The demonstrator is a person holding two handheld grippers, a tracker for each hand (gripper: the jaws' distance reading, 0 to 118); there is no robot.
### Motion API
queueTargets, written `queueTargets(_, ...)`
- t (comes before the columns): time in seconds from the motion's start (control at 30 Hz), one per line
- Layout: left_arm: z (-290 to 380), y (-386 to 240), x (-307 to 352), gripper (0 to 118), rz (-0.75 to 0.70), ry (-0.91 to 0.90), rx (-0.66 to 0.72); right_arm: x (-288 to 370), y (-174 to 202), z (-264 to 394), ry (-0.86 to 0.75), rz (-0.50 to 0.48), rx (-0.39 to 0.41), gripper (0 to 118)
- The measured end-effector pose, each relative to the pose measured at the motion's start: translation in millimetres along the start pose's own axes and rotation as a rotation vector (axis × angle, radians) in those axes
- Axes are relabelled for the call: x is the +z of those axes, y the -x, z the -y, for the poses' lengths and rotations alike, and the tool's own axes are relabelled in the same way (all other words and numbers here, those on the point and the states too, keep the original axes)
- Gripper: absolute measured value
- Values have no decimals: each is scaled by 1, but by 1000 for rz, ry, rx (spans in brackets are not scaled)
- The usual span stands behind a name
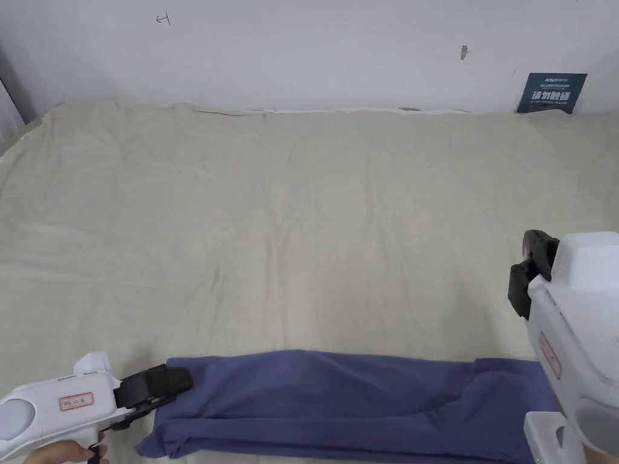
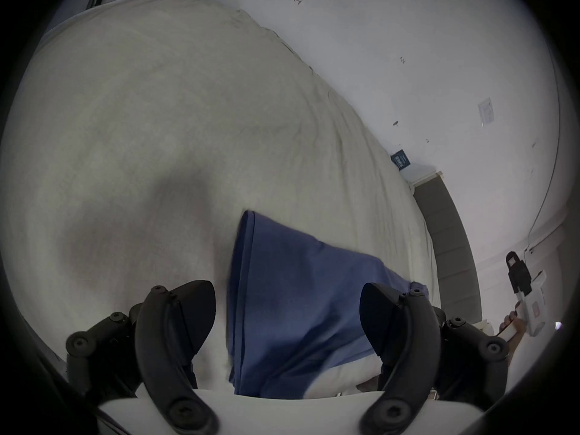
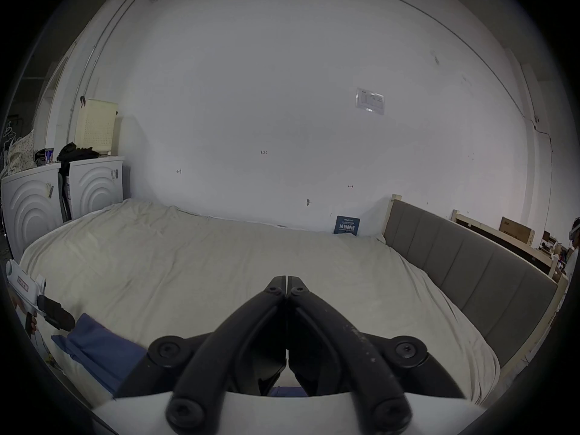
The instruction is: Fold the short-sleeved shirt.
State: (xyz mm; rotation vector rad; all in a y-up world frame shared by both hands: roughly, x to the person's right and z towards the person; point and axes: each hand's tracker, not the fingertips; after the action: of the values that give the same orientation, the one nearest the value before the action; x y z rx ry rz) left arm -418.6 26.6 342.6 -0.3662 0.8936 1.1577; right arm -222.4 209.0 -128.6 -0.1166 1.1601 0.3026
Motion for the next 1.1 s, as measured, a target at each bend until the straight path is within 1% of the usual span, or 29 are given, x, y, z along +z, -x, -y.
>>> queueTargets(0.03,3,-2,-4,97,-2,4,-1,-1,1,0,3,-1,2,2)
queueTargets(0.07,-8,22,-11,91,-9,9,-5,-1,1,1,6,0,5,2)
queueTargets(0.1,-7,24,-15,79,-19,14,-6,-2,1,2,8,1,8,2)
queueTargets(0.17,-3,20,-15,62,-61,-11,-43,-3,0,4,16,3,15,2)
queueTargets(0.2,6,8,-12,44,-57,-21,-53,-4,-1,5,22,2,16,2)
queueTargets(0.23,8,5,-14,31,-60,-14,-47,-5,-3,6,29,1,15,2)
queueTargets(0.27,10,3,-18,23,-64,2,-42,-5,-5,7,37,0,12,2)
queueTargets(0.3,13,1,-22,22,-61,13,-39,-6,-7,9,43,0,7,2)
queueTargets(0.33,10,14,-21,18,-54,17,-39,-5,-8,10,46,1,1,2)
queueTargets(0.37,11,13,-22,11,-55,14,-39,-5,-10,10,48,1,-3,2)
queueTargets(0.43,12,7,-24,8,-69,10,-30,-2,-13,11,48,8,-8,2)
queueTargets(0.47,6,20,-30,7,-74,6,-30,-1,-15,11,49,10,-8,2)
queueTargets(0.53,3,16,-27,7,-93,-1,-94,0,-18,10,48,10,-10,2)
queueTargets(0.8,-28,-1,22,6,-76,-65,-107,5,-27,4,23,8,-24,2)
queueTargets(0.83,-33,1,29,6,-127,-92,-144,6,-28,3,18,8,-26,2)
queueTargets(0.87,-34,-4,36,6,-148,-101,-154,6,-29,2,14,6,-28,2)
queueTargets(0.97,-41,5,49,6,-221,-98,-111,8,-32,1,2,2,-36,2)
queueTargets(1.1,-33,-14,53,6,-233,-89,-132,12,-36,0,-5,-6,-45,2)
